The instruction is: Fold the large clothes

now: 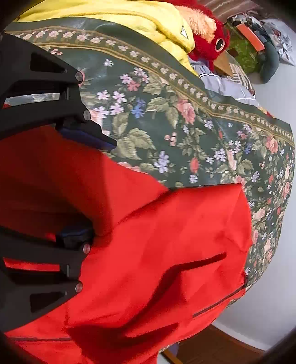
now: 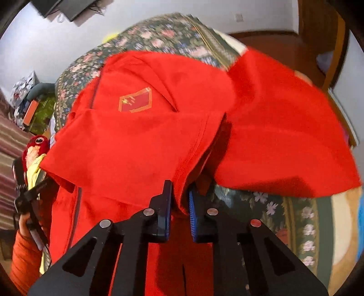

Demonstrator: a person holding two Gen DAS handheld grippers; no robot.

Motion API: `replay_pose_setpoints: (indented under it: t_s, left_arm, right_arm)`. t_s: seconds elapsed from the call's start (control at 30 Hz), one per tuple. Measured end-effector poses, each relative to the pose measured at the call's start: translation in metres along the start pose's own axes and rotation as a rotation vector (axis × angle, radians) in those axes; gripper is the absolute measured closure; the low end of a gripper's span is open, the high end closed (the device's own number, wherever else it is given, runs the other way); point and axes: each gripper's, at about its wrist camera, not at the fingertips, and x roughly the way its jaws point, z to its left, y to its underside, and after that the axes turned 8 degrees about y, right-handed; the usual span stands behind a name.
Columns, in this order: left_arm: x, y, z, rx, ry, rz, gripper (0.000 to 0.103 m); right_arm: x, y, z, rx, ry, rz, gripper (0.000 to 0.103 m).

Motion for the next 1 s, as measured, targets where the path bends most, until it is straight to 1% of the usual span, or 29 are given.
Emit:
replay_pose_setpoints:
  t_s: [0.07,0.13,0.2,0.23,0.27,0.3,0.4,0.47,0.53,0.6,0.67,0.73,0.83,0.9,1.0]
  left_arm:
    - [-0.004,-0.007,0.002,-0.003,-0.004,-0.019,0.045]
    - [-0.017,-0.019,0.01,-0.034,-0.029,-0.053,0.046]
    - [-0.032,-0.029,0.023,-0.062,-0.058,-0.091,0.048]
    - [-0.042,-0.034,0.031,-0.066,-0.084,-0.116,0.049]
    - [-0.049,-0.037,0.039,-0.066,-0.109,-0.136,0.049]
    - [-0.054,-0.038,0.048,-0.073,-0.118,-0.146,0.049]
    - [-0.054,-0.034,0.07,-0.096,-0.12,-0.115,0.049]
    - [-0.051,-0.028,0.08,-0.119,-0.12,-0.094,0.048]
    - [-0.046,-0.02,0.089,-0.157,-0.105,-0.067,0.048]
    - [-0.039,-0.014,0.094,-0.18,-0.104,-0.038,0.047]
    - [-0.034,-0.008,0.097,-0.197,-0.111,-0.018,0.046]
    - [-0.032,-0.003,0.101,-0.207,-0.108,-0.007,0.044]
    - [-0.03,0.001,0.102,-0.193,-0.101,0.0,0.043]
    - [-0.032,0.003,0.1,-0.165,-0.113,0.003,0.043]
    - [-0.04,0.007,0.096,-0.13,-0.114,-0.002,0.043]
  right_arm:
    - [-0.013,-0.01,0.007,-0.024,0.02,-0.049,0.092]
    - [-0.028,-0.02,0.011,-0.034,0.023,-0.098,0.093]
    - [-0.041,-0.03,0.014,-0.027,0.005,-0.137,0.095]
    - [-0.048,-0.036,0.017,-0.026,-0.014,-0.155,0.095]
    - [-0.052,-0.04,0.02,-0.025,-0.024,-0.17,0.095]
    - [-0.061,-0.044,0.024,-0.028,-0.035,-0.197,0.095]
    - [-0.074,-0.049,0.041,-0.056,-0.038,-0.257,0.095]
    - [-0.074,-0.05,0.049,-0.067,-0.04,-0.267,0.095]
    - [-0.066,-0.047,0.052,-0.079,-0.026,-0.252,0.095]
    - [-0.052,-0.042,0.049,-0.082,-0.011,-0.218,0.095]
    - [-0.045,-0.038,0.044,-0.08,0.009,-0.192,0.095]
    - [-0.035,-0.029,0.03,-0.069,0.028,-0.153,0.095]
    - [-0.027,-0.017,0.011,-0.058,0.039,-0.093,0.095]
    - [-0.024,-0.007,0.001,-0.056,0.043,-0.055,0.095]
    - [-0.022,0.007,-0.007,-0.07,0.052,-0.021,0.095]
